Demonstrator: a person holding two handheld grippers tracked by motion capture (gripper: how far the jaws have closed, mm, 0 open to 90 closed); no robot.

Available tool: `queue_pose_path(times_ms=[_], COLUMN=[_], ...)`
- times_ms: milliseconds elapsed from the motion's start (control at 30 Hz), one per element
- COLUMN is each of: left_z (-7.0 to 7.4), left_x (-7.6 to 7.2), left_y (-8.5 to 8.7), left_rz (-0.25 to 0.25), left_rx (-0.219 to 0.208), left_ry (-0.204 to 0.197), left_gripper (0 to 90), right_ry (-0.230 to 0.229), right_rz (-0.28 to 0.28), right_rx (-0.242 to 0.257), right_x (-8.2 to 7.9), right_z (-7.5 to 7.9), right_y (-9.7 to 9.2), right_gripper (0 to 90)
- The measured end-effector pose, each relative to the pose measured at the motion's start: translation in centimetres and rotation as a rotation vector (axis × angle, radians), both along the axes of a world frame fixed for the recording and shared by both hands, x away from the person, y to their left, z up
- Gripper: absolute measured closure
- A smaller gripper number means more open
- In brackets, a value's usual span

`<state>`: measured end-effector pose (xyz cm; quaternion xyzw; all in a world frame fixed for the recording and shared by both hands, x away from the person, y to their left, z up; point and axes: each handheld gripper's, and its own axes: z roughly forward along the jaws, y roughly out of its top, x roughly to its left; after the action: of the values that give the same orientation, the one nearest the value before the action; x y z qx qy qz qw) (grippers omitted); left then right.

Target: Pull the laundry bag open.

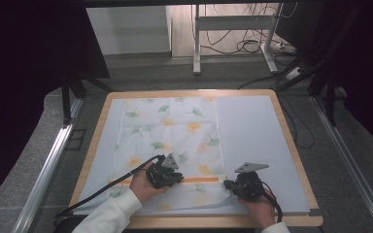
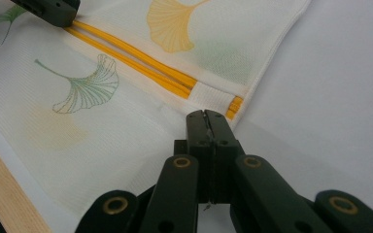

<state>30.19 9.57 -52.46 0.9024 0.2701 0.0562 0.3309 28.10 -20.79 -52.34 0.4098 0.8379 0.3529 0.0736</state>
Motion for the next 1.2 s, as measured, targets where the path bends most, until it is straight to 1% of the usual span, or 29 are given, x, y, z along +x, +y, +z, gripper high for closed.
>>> queue_pose_path(times_ms=[133,300,467,667,733,867,1033,1200], left_z=[0.0,0.0,0.0,0.0,0.0,0.0,0.0,0.0], left_x=[0.1,0.1,0.1,0.0,0.0,0.0,-0.1,-0.2], left_y=[0.3,0.6,1.1,1.5,1.9,2.5,2.9,3.3], left_rz=[0.003,0.007,0.019,0.022,0.028,0.034,0.039,0.044], left_rx=[-0.005,0.005,-0.004,0.006,0.011,0.006,0.018,0.020], left_ry=[0.008,0.012,0.018,0.018,0.021,0.033,0.026,0.027], left_gripper=[84.5,84.5,84.5,84.5,84.5,84.5,84.5,84.5], right_ry=[0.001,0.002,0.003,0.004,0.003,0.004,0.003,0.003], right_rz=[-0.001,0.000,-0.001,-0.001,-0.002,-0.001,0.000,0.000], right_rx=[0.000,0.000,0.002,0.002,0.002,0.002,0.002,0.002], right_x=[0.0,0.0,0.0,0.0,0.0,0.0,0.0,0.0], right_z=[0.0,0.0,0.0,0.0,0.0,0.0,0.0,0.0], right_y=[0.0,0.0,0.0,0.0,0.0,0.0,0.0,0.0], right_gripper=[89.4,89.4,89.4,89.4,89.4,89.4,89.4,89.5])
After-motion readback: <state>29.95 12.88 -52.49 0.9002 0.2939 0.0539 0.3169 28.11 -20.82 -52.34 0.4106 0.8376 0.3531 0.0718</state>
